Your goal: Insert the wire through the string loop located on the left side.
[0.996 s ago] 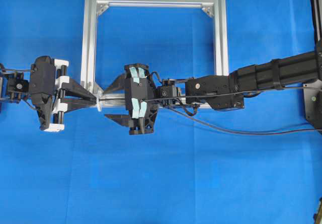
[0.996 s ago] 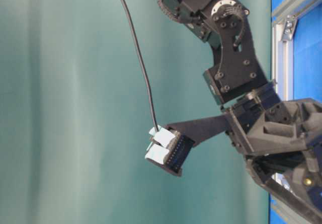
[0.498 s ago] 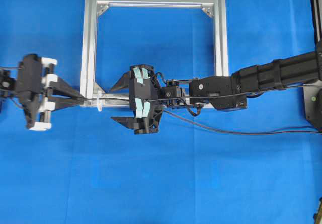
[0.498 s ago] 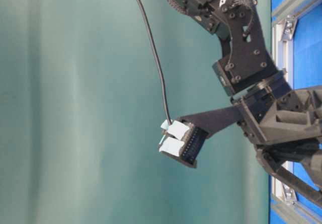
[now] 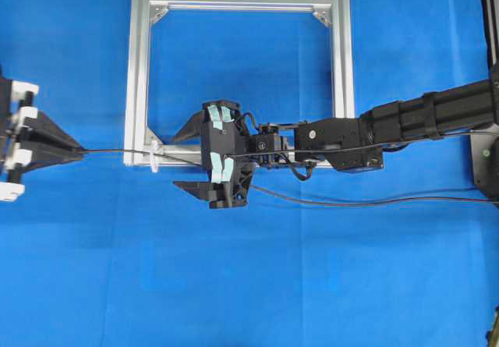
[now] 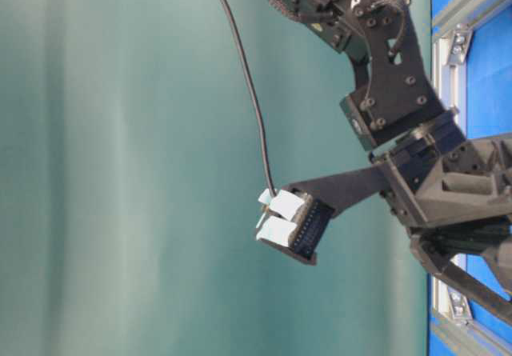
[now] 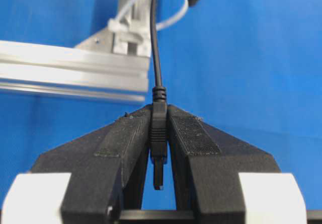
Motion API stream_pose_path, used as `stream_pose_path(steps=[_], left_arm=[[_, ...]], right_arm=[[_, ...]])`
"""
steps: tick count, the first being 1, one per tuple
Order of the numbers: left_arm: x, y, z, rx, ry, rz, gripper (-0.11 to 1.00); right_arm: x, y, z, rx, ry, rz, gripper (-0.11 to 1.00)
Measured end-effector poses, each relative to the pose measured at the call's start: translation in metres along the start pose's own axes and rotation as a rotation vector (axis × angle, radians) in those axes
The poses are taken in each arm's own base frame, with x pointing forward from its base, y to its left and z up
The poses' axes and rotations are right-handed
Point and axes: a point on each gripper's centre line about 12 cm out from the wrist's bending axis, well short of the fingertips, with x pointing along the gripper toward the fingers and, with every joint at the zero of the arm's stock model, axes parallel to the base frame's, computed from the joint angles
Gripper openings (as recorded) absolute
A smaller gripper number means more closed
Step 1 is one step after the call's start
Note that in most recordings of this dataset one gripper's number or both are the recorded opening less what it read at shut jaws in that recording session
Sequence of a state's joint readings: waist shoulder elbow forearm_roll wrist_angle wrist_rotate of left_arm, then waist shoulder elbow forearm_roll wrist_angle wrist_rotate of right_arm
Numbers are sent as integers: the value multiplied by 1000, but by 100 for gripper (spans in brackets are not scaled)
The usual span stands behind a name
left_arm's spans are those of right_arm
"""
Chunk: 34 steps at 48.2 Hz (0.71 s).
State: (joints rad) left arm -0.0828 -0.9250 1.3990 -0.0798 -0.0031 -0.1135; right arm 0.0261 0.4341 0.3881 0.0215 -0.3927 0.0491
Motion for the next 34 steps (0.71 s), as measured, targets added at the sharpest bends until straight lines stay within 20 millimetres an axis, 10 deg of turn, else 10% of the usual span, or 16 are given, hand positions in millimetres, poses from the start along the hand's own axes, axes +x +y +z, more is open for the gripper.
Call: stream_pose_path(steps=[34], left_arm=[[-40,-8,36,54,-230,-49,8]], right_arm=[[0,0,0,0,-2,0,95]])
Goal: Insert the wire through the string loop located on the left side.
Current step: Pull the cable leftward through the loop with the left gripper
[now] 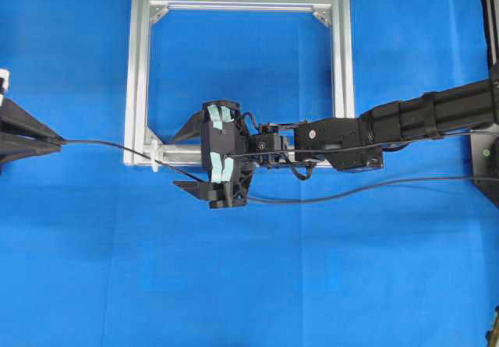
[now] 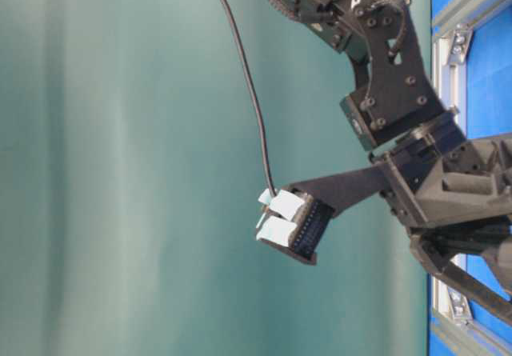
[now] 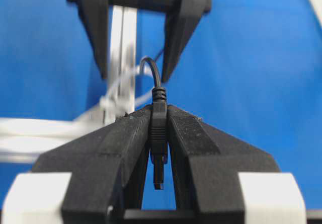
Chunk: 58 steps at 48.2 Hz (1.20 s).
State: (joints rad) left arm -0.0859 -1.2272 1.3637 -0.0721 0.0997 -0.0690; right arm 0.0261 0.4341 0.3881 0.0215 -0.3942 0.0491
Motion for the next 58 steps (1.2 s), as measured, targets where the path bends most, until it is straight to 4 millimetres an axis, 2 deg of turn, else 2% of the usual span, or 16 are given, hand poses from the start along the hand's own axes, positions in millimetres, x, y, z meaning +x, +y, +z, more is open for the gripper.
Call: stream_pose_path(steps=[17,28,32,40,43,47,58], left_arm=[[-27,-3,34,30,-83,3,8],[-30,-1,34,20,-63,20,9],[-30,-1,34,20,-65,18,23],[-30,-1,34,18,-63,20,72],[-30,-1,34,18,-63,20,83],[-30,-1,34,18,-63,20,89],[-30,-1,34,17,-62,19,87]], right_arm=[[0,0,1,-1,-2,1,95],[0,0,1,-1,-3,1,95],[0,0,1,-1,-3,1,95],[0,0,1,-1,-3,1,95],[0,0,1,-1,-3,1,95],[0,0,1,0,-3,0,95],[0,0,1,-1,-5,1,95]])
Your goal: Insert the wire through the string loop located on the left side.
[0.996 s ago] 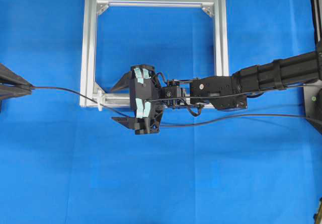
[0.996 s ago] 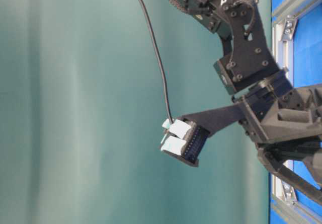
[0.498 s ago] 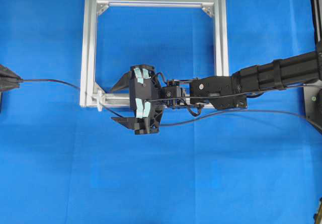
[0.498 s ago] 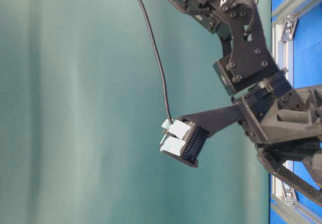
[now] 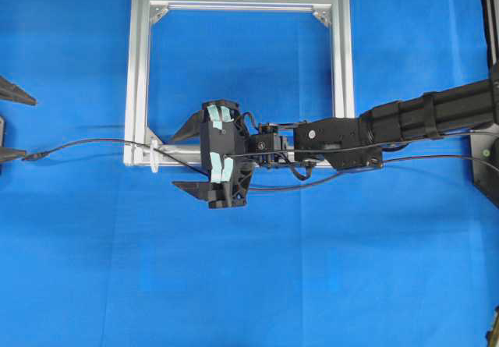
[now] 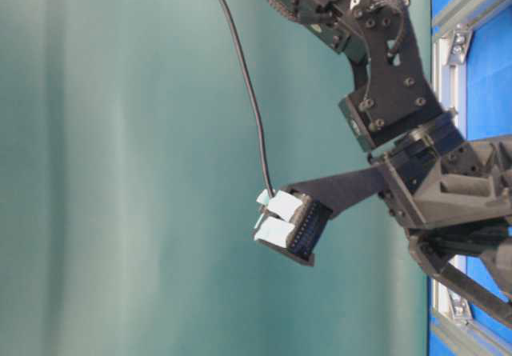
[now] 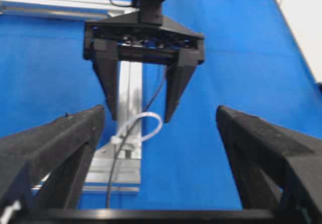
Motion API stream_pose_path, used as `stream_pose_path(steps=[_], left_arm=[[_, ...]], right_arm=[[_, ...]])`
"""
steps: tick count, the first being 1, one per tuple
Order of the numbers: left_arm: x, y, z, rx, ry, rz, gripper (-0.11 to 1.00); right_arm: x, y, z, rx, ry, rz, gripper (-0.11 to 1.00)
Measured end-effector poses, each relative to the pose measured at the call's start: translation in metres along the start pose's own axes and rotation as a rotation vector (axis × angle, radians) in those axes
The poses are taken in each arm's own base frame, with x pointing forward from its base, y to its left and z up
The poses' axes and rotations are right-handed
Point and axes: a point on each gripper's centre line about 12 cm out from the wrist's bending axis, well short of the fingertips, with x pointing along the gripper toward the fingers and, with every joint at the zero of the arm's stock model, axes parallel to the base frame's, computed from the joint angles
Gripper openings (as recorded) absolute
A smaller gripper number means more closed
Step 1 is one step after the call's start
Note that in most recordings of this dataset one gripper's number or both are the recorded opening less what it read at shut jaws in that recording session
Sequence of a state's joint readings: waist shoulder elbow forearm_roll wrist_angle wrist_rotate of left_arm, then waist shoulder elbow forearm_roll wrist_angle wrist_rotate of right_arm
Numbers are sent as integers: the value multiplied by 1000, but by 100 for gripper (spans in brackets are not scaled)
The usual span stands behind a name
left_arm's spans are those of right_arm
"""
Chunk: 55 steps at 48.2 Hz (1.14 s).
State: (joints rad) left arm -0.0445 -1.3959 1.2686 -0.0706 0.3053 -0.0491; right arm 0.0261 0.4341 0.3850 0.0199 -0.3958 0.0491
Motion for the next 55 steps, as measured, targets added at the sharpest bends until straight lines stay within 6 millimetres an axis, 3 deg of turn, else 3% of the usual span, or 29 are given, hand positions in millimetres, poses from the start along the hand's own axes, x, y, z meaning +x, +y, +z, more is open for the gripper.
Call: stream_pose_path(steps=[8,16,36,55], left_arm=[[0,0,0,1,0,1,87],[0,0,1,2,-2,0,87],[0,0,0,7,-3,3,87],[0,0,3,9,-23,2,87]], right_arm=[[-3,0,8,0,-15,1,95],[-18,1,40,2,-78,3,95],[-56,-6,97,10,-177,-10,95],[-71,-4,117,13,-222,-7,95]])
